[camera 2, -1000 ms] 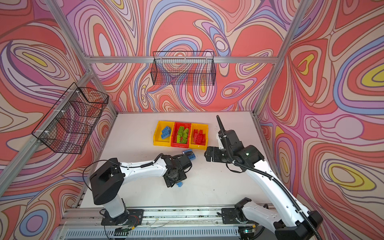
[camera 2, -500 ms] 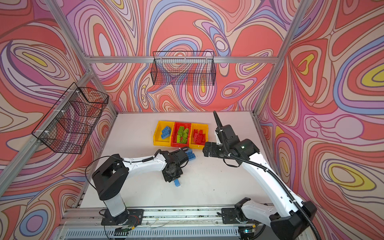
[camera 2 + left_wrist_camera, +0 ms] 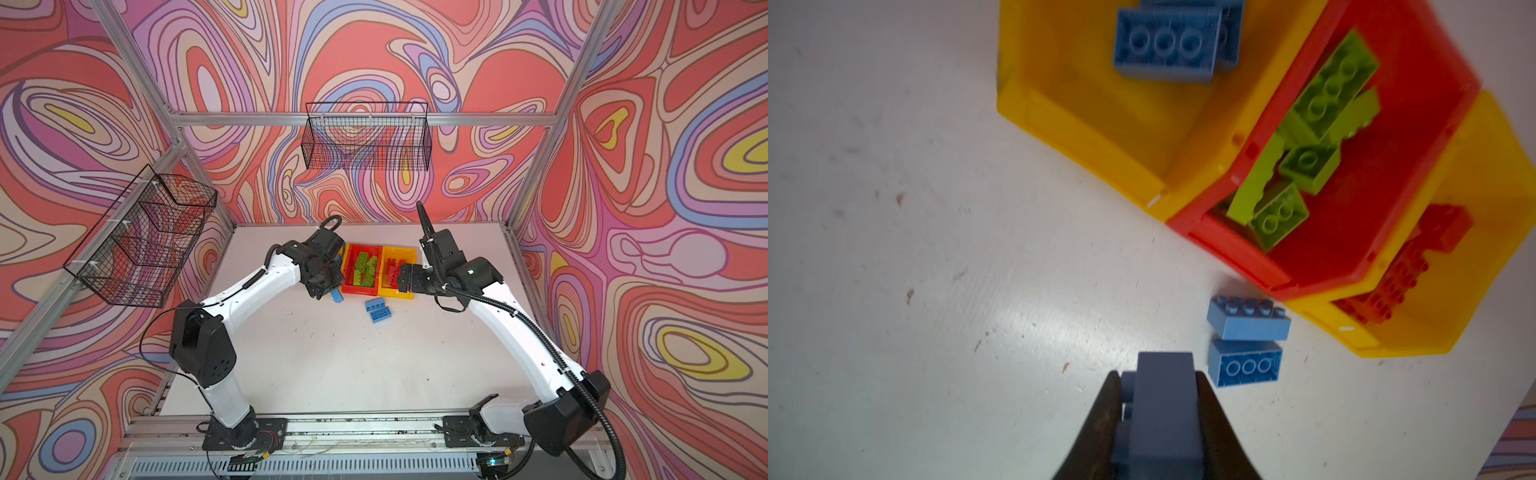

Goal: Sort the legos into containers by color
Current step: 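Carry the blue brick into the yellow bin of blue bricks and release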

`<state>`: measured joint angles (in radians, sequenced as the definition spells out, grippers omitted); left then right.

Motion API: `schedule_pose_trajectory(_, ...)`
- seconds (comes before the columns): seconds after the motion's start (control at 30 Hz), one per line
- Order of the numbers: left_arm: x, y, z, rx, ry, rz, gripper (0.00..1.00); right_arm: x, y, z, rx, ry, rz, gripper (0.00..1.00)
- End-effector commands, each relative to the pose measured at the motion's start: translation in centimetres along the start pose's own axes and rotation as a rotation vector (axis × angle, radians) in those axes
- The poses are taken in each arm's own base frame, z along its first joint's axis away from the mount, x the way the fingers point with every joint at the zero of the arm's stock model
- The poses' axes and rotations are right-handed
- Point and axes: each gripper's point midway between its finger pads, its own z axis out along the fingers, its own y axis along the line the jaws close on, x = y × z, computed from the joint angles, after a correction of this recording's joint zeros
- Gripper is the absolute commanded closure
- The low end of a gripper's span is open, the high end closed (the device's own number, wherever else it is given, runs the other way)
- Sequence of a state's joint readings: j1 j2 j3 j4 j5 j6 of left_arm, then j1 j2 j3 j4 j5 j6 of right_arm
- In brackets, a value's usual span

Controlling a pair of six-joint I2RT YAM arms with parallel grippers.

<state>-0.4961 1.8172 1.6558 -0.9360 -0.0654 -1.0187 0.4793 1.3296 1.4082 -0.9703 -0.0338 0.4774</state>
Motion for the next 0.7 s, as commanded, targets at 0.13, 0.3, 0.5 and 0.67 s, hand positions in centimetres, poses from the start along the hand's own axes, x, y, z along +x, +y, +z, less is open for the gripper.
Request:
schedule_pose_trajectory(0.13,-8.0,1.9,2.8,-0.142,-0.047,0.082,0.87,-1.4,-0.1,0.0,0.023,-0.064,0.046,0.02)
schedule_pose_trajectory(0.3,-10.4,0.6,5.2,-0.157,-0.053,0.158,0.85,-2.2,-0.4,0.3,0.052,-0.093,0.081,0.02)
schedule_pose_trajectory(0.5,-11.7,-0.4,7.9,-0.133,-0.044,0.168,0.55,-3.2,-0.6,0.9,0.08,-0.109,0.112,0.02)
schedule_pose_trajectory(0.67,-11.9,-2.2,7.7,-0.034,-0.023,0.175,0.24,-3.2,-0.4,2.0,0.093,-0.069,0.102,0.02)
